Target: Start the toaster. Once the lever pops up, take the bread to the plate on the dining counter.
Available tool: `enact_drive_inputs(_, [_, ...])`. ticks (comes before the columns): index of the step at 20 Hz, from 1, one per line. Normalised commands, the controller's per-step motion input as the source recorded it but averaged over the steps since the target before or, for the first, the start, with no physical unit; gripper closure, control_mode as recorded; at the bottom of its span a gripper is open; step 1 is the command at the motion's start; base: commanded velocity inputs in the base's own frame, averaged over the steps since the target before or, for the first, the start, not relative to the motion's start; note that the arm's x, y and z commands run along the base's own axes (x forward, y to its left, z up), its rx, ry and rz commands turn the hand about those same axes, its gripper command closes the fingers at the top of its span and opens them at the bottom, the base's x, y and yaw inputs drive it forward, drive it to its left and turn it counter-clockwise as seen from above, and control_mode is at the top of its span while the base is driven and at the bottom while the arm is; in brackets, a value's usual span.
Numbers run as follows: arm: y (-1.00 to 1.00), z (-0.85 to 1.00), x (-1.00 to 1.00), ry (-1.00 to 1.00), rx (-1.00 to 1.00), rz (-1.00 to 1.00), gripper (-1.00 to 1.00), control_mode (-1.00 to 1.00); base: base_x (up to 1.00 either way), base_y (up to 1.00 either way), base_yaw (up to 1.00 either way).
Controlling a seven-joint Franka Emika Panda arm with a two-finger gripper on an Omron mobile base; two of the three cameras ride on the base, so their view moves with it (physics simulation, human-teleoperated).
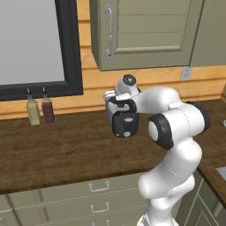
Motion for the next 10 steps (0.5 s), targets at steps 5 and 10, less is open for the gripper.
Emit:
enact_drive_inputs(5, [0.0,0.49,-0.33,0.0,0.0,0.0,1.0,-1.0,0.0,0.0,0.0])
enact_drive_inputs(10, [0.0,0.38,-0.24,0.0,0.0,0.0,1.0,-1.0,0.0,0.0,0.0])
